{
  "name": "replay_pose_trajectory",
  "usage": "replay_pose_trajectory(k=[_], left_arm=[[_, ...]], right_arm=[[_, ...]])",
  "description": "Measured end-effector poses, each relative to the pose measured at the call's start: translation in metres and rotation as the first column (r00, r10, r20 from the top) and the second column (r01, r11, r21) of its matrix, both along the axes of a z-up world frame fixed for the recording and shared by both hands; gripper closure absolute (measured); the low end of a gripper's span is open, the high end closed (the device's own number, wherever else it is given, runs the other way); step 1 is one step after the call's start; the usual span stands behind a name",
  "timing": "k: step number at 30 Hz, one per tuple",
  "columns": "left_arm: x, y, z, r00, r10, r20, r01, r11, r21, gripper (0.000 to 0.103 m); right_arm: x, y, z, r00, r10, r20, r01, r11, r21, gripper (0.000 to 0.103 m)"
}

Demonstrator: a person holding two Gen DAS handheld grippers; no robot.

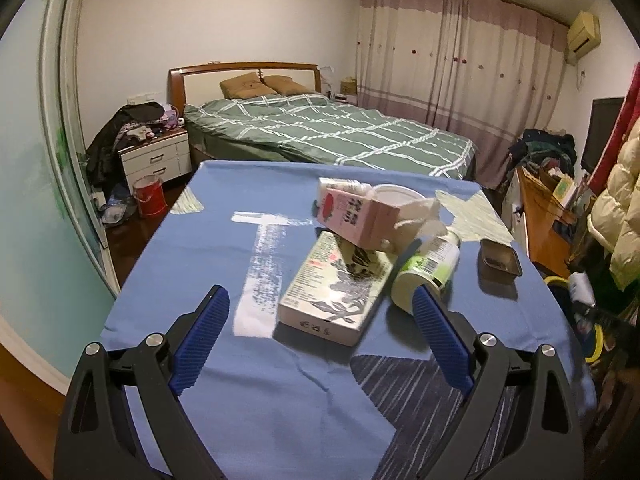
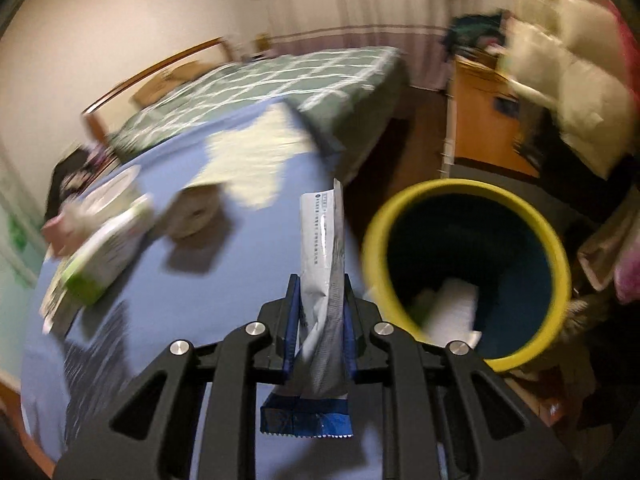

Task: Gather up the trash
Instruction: 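Carry the toothpaste tube over the yellow bin and open the right gripper, then grasp the pink juice carton with the left gripper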

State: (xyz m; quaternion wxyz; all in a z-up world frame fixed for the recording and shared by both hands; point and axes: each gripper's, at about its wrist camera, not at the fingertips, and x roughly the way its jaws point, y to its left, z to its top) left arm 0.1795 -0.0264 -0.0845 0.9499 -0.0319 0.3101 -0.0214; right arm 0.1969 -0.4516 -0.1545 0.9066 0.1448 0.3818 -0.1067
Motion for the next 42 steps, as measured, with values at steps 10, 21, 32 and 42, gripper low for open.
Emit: replay_pose_trajectory(k=[10,21,32,42], left_arm=[[0.009,-0.029,-0.008,0.998,-0.051,-0.032,0.053,0.998,0.036,0.011],[0.013,-0.038,-0.011,0.997,-0.061,-0.045,0.063,0.997,0.045,0.011],[0.018,-0.031,-0.021,0.995,-0.065,-0.074,0.068,0.997,0.032,0.011],[0.054,-0.022,-0.043,0.985,-0.098,-0.144,0.103,0.994,0.028,0.011]], right_arm=[[0.007,-0.088,-0.028,0.979,-0.192,-0.069,0.192,0.981,-0.006,0.084],[0.022,-0.112,-0.043,0.967,-0.235,-0.102,0.234,0.972,-0.022,0.075],[0.014,-0.095,-0.030,0.976,-0.205,-0.065,0.204,0.979,-0.022,0.072],[0.016,-0.076,-0.019,0.986,-0.162,-0.041,0.161,0.987,-0.018,0.071]])
